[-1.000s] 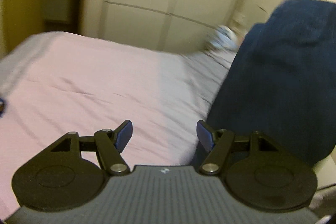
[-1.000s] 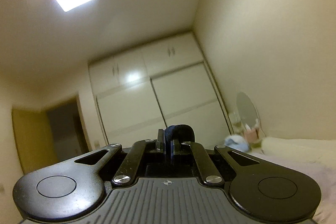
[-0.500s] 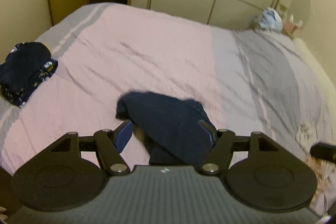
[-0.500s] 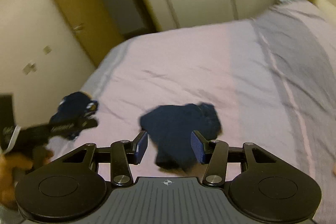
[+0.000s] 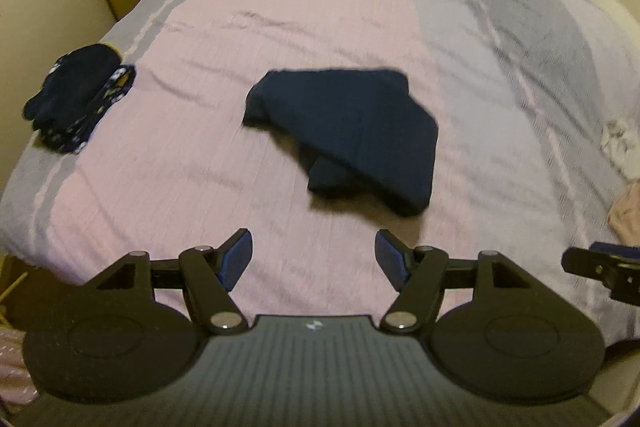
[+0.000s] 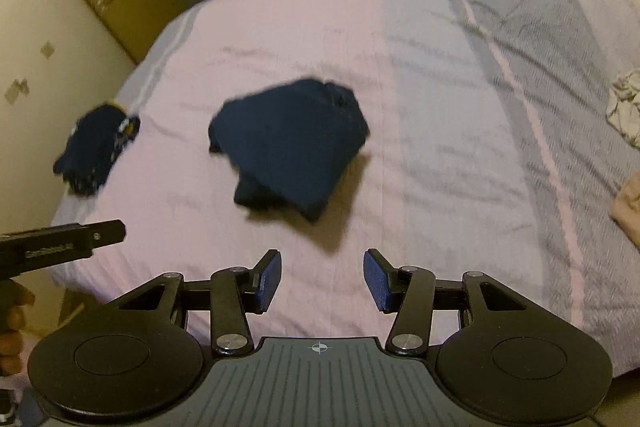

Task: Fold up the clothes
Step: 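Move both open grippers toward the bunched jeans on the bed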

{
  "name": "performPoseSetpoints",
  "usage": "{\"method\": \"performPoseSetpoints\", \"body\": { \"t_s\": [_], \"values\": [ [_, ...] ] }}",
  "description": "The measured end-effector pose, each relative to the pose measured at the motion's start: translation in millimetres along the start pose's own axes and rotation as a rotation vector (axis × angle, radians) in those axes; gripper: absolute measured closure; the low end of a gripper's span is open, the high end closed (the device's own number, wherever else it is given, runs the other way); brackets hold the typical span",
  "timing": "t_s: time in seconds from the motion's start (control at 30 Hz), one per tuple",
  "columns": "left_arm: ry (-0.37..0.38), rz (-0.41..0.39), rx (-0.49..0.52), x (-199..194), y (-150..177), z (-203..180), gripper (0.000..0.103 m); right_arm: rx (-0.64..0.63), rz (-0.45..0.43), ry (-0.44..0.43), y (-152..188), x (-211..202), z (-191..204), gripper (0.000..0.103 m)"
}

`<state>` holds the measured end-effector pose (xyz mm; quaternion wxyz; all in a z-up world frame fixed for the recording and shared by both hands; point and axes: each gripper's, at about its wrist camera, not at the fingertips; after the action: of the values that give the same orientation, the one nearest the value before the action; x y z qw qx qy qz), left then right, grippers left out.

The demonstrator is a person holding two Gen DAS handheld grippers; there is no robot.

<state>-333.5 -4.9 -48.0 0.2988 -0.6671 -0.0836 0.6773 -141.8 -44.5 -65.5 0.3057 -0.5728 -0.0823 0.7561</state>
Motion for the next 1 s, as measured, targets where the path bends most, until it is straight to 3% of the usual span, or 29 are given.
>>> {"method": "performPoseSetpoints", "body": {
  "t_s": [0.17, 0.47, 1.0],
  "values": [
    [-0.028, -0.007, 0.020, -19.7, 18.5, -4.9, 0.038, -0.028, 0.026, 0.012, 28.7, 3.3, -1.5, 0.054],
    [-0.022, -0.024, 0.015, -29.4, 20.0, -2.0, 0.038, -0.086, 0.026, 0.046, 30.7, 2.9, 11.4, 0.053],
    [0.038, -0.026, 0.069, 10.8, -27.3, 37.1, 0.038, -0.046, 0.005, 0.116, -3.7, 27.7, 44.7, 0.053]
  ]
}}
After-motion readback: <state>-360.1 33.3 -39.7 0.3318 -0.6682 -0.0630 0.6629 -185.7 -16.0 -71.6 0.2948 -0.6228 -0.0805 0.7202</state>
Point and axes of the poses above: each gripper's, at about its wrist camera, not at the fingertips, and x roughly the way its jaws point, z to its left, y to its underside, and after that the axes turned 1 degree about z, right-handed
